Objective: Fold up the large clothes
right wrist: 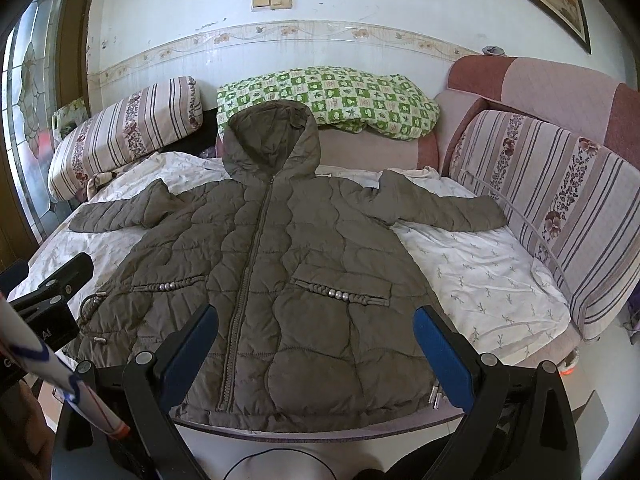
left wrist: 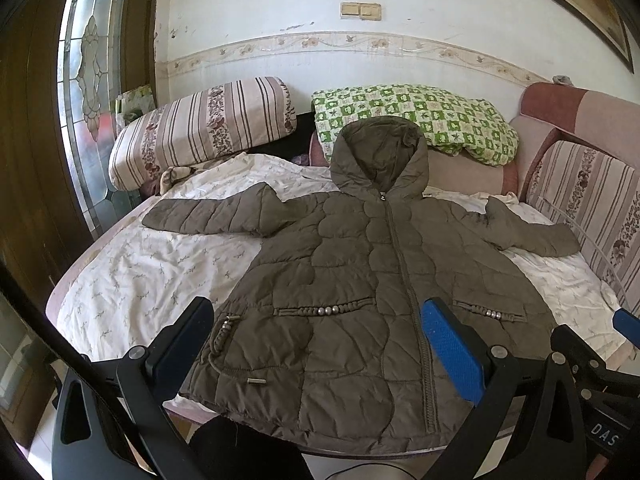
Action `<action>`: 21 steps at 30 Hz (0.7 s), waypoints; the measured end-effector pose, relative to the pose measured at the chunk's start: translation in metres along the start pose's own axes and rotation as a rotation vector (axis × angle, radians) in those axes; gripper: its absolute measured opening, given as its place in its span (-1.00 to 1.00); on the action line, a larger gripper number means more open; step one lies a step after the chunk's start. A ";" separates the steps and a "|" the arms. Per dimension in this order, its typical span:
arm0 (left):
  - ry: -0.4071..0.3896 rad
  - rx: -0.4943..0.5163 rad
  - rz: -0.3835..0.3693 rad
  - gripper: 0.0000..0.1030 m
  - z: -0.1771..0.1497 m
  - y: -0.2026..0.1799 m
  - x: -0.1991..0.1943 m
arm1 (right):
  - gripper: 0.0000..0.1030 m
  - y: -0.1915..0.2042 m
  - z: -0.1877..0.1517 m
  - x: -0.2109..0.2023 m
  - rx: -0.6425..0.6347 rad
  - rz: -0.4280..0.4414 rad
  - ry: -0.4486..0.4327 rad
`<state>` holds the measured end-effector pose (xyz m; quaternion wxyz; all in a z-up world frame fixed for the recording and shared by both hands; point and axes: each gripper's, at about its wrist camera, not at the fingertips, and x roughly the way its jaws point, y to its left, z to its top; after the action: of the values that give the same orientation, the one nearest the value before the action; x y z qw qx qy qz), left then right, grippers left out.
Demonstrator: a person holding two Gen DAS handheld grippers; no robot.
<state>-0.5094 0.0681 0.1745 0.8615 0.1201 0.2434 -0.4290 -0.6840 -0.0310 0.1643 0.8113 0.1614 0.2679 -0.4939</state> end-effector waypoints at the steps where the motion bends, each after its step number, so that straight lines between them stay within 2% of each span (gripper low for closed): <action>1: -0.002 0.003 0.001 1.00 -0.001 0.000 0.000 | 0.94 -0.001 -0.001 0.000 0.002 -0.001 -0.001; 9: -0.019 0.019 0.002 1.00 -0.002 -0.005 -0.013 | 0.94 -0.003 -0.004 -0.002 0.005 0.001 -0.007; 21: -0.090 0.067 0.024 1.00 0.000 -0.019 -0.055 | 0.94 -0.015 -0.008 -0.033 0.032 0.023 -0.064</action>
<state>-0.5532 0.0938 0.2032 0.8723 0.1322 0.1884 -0.4313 -0.7120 -0.0103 0.1772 0.8224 0.1617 0.2321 -0.4935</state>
